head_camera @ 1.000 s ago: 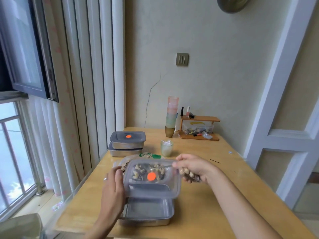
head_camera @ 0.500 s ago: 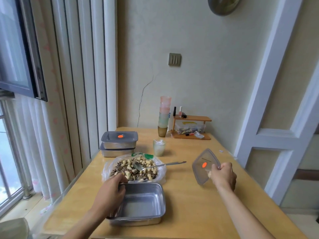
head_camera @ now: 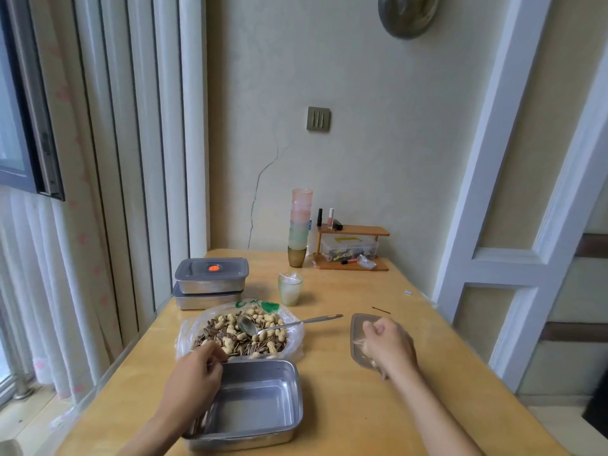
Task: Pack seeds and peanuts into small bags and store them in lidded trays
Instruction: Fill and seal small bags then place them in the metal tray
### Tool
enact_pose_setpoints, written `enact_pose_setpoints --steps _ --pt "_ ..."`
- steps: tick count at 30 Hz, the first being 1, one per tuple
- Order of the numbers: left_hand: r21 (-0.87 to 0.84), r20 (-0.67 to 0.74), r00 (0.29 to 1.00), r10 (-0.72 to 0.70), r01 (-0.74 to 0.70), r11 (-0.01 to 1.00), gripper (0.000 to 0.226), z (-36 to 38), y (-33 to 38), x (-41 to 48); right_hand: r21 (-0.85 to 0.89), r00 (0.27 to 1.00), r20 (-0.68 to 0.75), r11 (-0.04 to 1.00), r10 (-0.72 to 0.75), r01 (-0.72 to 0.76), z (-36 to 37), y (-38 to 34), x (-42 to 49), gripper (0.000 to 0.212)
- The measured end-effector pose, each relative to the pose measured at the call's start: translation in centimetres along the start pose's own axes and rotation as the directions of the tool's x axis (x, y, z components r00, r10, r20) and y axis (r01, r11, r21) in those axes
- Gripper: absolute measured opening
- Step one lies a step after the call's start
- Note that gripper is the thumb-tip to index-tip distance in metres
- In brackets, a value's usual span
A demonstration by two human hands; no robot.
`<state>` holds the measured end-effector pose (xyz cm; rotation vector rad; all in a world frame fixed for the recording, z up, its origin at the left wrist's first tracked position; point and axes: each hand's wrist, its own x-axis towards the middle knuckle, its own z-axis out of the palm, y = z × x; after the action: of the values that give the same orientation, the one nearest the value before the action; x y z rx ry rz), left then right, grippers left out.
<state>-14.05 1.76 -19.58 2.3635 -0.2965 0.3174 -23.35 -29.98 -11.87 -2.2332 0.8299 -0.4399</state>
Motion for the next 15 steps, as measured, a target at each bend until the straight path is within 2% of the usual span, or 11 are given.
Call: enact_pose_setpoints --steps 1,3,4,6,7,9,11,13,15 --pt "-0.013 -0.007 1.000 -0.005 0.005 1.000 0.023 0.0 0.0 0.0 0.164 0.991 0.128 0.986 -0.032 0.011 0.9 -1.2 -0.8 0.034" --pt "-0.034 -0.023 1.000 -0.003 0.002 0.999 0.024 0.1 -0.1 -0.1 0.332 0.921 0.372 0.943 -0.117 -0.014 3.4 -4.2 -2.7 0.034" --pt "-0.046 -0.031 1.000 -0.002 0.001 0.999 0.025 0.1 -0.1 -0.2 0.362 0.867 0.477 0.931 -0.146 -0.042 5.0 -5.7 -4.0 0.028" --pt "-0.082 -0.041 0.999 -0.008 0.004 0.997 0.027 0.1 -0.2 0.0 0.306 0.790 0.591 0.951 -0.162 -0.034 8.4 -7.8 -6.5 0.016" --pt "-0.109 -0.051 0.999 -0.013 0.007 0.994 0.028 0.1 -0.3 0.1 0.245 0.789 0.597 0.970 -0.145 -0.007 10.6 -8.3 -7.2 0.014" --pt "-0.170 -0.089 0.996 -0.018 0.003 0.985 0.027 0.0 -0.3 0.0 0.124 0.847 0.522 0.991 -0.102 0.043 13.2 -9.0 -8.4 0.018" --pt "-0.221 -0.118 0.993 -0.015 -0.011 0.975 0.027 -0.2 0.0 -0.1 0.144 0.888 0.452 0.989 -0.090 0.026 14.4 -9.7 -9.4 0.029" --pt "-0.220 -0.119 0.993 -0.008 -0.018 0.975 0.031 -0.3 0.3 -0.4 0.193 0.889 0.449 0.981 -0.088 -0.001 15.0 -10.1 -10.3 0.045" --pt "-0.191 -0.110 0.994 -0.004 -0.017 0.981 0.036 -0.3 0.4 -0.5 0.172 0.858 0.493 0.983 -0.148 0.071 15.0 -10.1 -11.0 0.043"
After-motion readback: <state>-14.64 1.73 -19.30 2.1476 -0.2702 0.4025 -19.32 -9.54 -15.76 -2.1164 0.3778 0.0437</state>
